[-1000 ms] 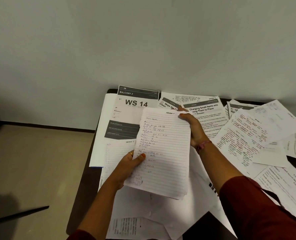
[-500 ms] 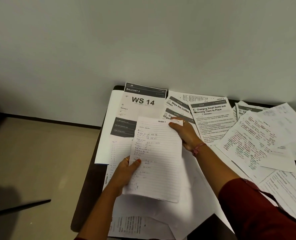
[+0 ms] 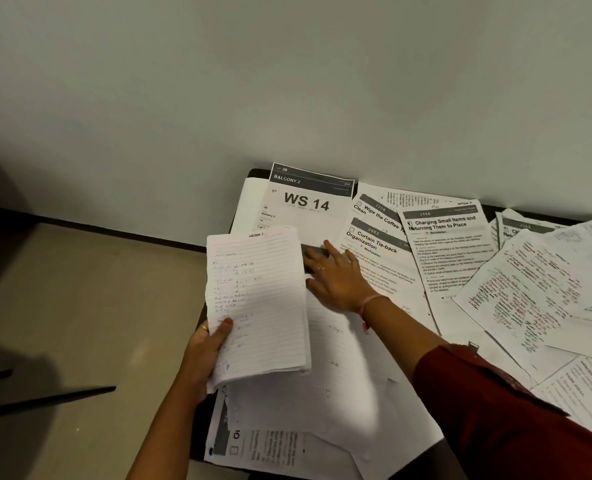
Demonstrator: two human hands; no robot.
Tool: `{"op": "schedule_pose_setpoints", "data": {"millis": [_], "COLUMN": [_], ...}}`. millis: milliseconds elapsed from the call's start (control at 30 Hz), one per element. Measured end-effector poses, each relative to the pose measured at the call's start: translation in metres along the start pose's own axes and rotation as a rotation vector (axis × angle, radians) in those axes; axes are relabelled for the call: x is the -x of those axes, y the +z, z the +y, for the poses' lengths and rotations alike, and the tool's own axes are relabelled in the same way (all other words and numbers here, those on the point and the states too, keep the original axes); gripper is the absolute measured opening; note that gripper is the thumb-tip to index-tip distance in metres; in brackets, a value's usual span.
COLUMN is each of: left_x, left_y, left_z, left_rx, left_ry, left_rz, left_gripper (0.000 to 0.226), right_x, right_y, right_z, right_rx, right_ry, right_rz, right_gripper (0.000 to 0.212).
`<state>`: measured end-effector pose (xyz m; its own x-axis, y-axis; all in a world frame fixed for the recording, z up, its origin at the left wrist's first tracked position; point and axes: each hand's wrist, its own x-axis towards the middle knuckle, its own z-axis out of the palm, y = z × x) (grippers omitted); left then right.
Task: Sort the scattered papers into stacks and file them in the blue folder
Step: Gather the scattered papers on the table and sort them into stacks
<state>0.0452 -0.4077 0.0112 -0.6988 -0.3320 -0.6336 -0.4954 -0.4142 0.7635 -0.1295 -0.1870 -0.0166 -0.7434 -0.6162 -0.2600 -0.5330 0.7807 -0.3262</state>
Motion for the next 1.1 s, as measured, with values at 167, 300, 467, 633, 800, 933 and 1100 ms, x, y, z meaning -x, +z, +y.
{"op": "schedule_pose_setpoints", "data": {"millis": [167,300,467,633,800,933,1100], "left_x": [-0.002,-0.01,-0.023,-0.044,-0.07,-0.091,-0.109], "left_y": [0.0,0.002,0.008,0.02,0.028,0.025,0.03], "left_z": [0.003,0.001,0.004,0.025,0.049,0.063,0.071], "left_rx": [0.01,0.006,-0.025,-0.096,-0.232,-0.355,-0.455], "left_ry": [0.005,-0.006,-0.003,0.018,0.064,0.077,0.092], "left_rz": [0.012,-0.003,-0.033,0.002,0.028,0.025,0.011], "left_gripper": [0.019,0.017,0.02,0.018,0.023,0.031,0.03], "right_x": [0.004,0.02,0.038,0.043,0.045,0.043,0.028], "right_y": [0.006,0.004,0.008,0.006,0.008,0.005,0.003], "right_z": [-0.004,-0.002,-0.001,-0.009,-0.008,-0.007,-0.011], "right_rx": [0.169,0.198,0.385,0.391,0.372,0.358,0.247], "right_ry": [0.021,0.06,0.121,0.255,0.393,0.456,0.316], "right_rz": [-0.113,0.003,0.101,0.077,0.034,0.045,0.096], "right_gripper": [0.092,0.089,0.053,0.056,0.066,0.071,0.073]}}
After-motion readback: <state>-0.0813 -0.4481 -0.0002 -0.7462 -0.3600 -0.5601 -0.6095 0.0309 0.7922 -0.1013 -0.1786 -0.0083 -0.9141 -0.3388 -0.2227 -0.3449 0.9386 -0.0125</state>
